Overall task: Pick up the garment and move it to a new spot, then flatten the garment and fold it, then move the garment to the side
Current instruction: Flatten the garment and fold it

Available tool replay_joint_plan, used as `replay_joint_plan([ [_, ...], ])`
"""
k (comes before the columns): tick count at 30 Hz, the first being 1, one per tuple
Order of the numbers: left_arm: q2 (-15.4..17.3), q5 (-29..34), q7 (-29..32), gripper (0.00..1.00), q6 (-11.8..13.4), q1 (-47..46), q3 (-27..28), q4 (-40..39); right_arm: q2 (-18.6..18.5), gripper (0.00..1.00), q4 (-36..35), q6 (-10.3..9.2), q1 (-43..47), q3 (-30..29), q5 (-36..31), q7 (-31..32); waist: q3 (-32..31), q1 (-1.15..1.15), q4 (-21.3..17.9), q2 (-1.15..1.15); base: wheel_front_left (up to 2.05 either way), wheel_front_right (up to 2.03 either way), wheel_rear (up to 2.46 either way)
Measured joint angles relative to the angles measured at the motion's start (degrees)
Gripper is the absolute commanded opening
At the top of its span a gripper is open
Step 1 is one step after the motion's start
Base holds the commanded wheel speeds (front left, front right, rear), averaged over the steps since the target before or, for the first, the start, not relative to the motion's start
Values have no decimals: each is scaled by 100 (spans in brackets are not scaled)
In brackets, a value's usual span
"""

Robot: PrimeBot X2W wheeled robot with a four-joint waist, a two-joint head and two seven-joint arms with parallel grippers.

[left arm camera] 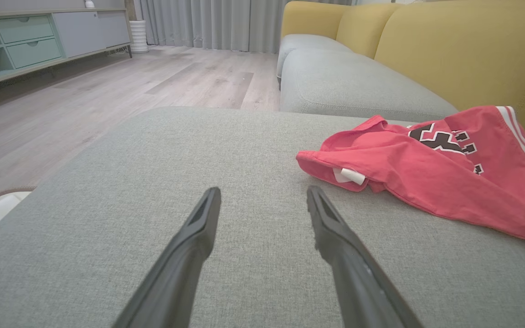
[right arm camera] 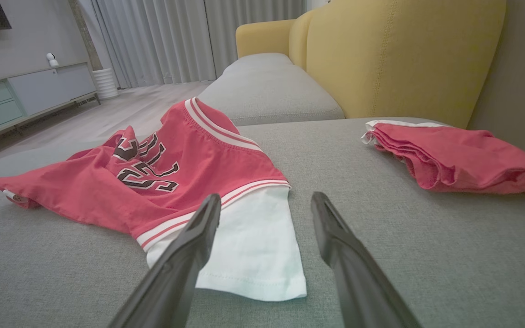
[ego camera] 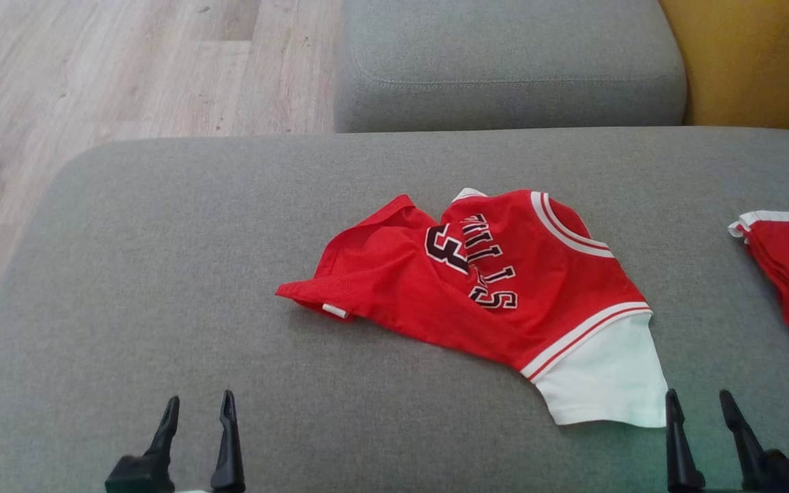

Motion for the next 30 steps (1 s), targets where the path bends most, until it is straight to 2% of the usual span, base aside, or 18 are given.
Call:
replay_joint_plan([
  [28, -188, 213, 0, 100, -208, 3, 229, 47, 20, 100, 43, 0, -15, 46, 94, 5, 5, 0, -58, 0, 0, 0, 0],
  [30, -190, 256, 7, 100, -229, -18, 202, 48, 21, 100, 43, 0, -65, -49, 187, 305, 35, 0, -102, 0, 0, 0, 0],
])
